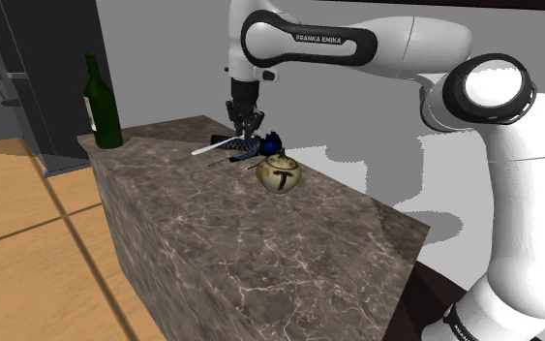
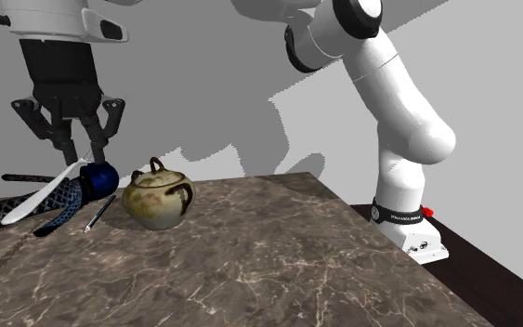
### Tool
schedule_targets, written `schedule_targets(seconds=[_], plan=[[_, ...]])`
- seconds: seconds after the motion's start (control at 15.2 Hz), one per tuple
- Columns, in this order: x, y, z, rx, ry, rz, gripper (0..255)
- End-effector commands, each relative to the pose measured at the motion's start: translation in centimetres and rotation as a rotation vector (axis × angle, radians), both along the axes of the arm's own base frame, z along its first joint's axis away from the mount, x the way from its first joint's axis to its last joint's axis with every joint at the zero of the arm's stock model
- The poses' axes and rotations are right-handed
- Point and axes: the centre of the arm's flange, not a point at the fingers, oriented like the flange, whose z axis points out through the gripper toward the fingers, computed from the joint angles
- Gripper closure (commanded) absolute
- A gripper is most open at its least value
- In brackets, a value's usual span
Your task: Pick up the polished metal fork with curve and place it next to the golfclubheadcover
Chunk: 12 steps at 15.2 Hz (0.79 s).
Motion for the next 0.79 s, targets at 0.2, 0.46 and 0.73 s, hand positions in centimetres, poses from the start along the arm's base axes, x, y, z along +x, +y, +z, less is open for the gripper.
schedule_targets(seconds=[0.2,0.46,0.73], plan=[[0.9,0.4,-2.3,-0.003,0.0,-0.003,255],[0.9,0.4,-4.4,-0.003,0.0,-0.003,255],[0.9,0.4,-6.5,-0.003,0.0,-0.003,255]])
